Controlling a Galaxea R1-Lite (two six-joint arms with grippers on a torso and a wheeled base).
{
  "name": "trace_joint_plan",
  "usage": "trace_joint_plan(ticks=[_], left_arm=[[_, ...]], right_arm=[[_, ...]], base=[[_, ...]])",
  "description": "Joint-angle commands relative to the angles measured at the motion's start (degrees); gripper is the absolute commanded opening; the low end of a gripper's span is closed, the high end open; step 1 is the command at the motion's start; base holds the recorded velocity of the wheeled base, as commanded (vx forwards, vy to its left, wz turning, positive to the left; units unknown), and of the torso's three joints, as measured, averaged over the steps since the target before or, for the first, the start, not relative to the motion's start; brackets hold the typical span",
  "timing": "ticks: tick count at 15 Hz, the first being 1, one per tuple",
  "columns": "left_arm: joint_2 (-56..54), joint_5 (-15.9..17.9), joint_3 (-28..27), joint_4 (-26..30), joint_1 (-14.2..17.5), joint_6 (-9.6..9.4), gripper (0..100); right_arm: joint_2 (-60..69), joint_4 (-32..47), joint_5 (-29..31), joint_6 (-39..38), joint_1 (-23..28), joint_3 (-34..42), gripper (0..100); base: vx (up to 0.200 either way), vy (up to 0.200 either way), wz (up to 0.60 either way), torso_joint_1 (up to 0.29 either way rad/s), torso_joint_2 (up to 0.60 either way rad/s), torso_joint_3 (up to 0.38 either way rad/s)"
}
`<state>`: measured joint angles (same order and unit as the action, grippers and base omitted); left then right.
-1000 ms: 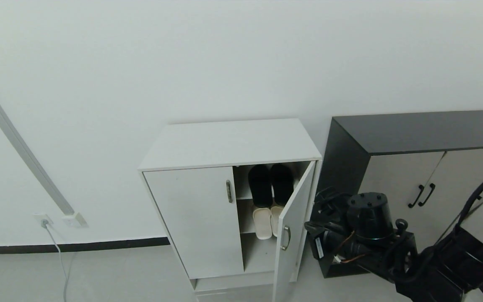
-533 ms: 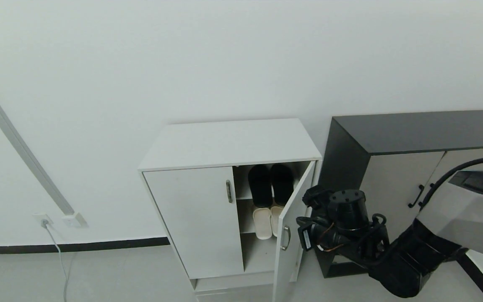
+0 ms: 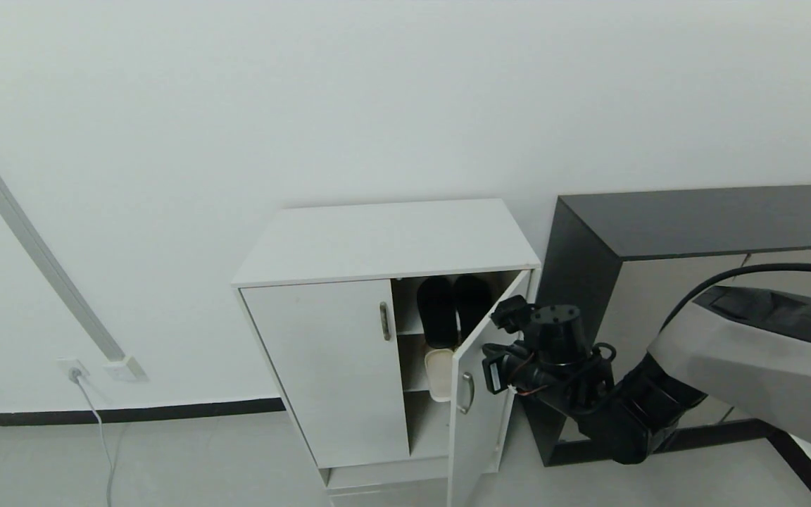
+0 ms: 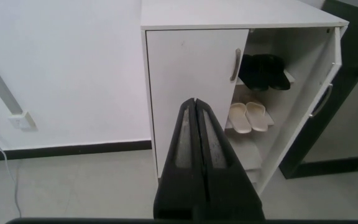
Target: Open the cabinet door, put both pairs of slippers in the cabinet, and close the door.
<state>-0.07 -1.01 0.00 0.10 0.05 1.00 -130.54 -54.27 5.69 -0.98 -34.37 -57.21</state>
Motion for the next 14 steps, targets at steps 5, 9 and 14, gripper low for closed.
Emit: trace_joint_plan(ticks=[5, 9, 14], left_arm=[[0.1, 0.0, 0.0, 0.0, 0.0, 0.06, 0], [0.1, 0.0, 0.0, 0.0, 0.0, 0.06, 0], [0.1, 0.0, 0.0, 0.0, 0.0, 0.06, 0]], right_arm=[[-3.6, 0.2, -2.4, 0.1, 2.5, -8.1, 0], [-7.9, 0.1, -2.4, 0.1, 4.7, -13.8, 0], [-11.3, 0.2, -4.6, 0.1, 6.2, -19.3, 0]], base=[[0.0, 0.0, 0.0, 0.0, 0.0, 0.0], [0.0, 0.0, 0.0, 0.0, 0.0, 0.0], [0.0, 0.0, 0.0, 0.0, 0.0, 0.0]])
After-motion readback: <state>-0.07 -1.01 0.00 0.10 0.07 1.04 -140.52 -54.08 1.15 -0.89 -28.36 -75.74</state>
